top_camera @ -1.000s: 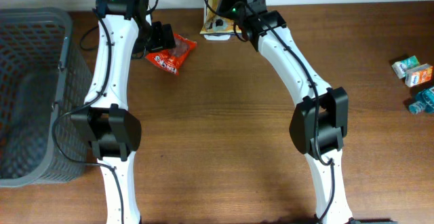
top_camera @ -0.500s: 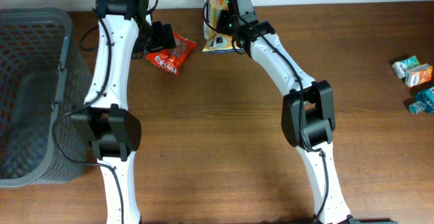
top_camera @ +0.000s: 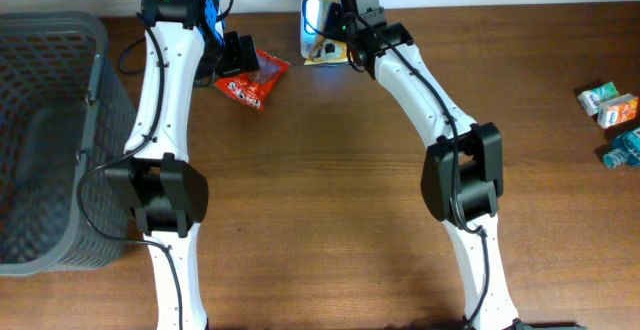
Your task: Scan the item barcode
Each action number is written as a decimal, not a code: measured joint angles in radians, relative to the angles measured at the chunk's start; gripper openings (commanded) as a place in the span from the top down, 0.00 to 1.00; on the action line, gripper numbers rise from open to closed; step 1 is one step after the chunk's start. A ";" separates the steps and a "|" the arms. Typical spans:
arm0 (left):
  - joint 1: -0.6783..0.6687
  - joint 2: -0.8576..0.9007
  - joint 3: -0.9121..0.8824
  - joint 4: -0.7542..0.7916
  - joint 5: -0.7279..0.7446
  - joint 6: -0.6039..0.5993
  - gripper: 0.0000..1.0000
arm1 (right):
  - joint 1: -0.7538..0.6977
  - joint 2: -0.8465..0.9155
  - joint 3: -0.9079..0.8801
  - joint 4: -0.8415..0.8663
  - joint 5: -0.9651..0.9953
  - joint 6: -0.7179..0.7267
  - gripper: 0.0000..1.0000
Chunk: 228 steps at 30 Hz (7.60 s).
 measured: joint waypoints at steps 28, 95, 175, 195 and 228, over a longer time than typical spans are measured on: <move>0.000 0.000 0.000 0.000 0.000 0.000 0.01 | -0.654 -0.156 0.010 -0.567 -0.034 0.022 0.96; -0.102 0.238 -0.002 0.264 -0.195 0.245 0.22 | -0.986 -0.607 0.006 -1.141 -0.223 -0.037 0.02; -0.272 -0.149 -0.520 0.340 0.095 0.069 1.00 | -0.986 -0.606 0.005 -1.142 -0.230 -0.037 0.02; -0.296 0.131 -0.309 -0.092 -0.939 -0.182 0.93 | -0.986 -0.605 0.005 -1.141 -0.230 -0.038 0.02; -0.230 -0.341 -0.415 -0.125 -0.081 0.008 0.02 | -0.986 -0.604 0.005 -1.140 -0.230 -0.037 0.02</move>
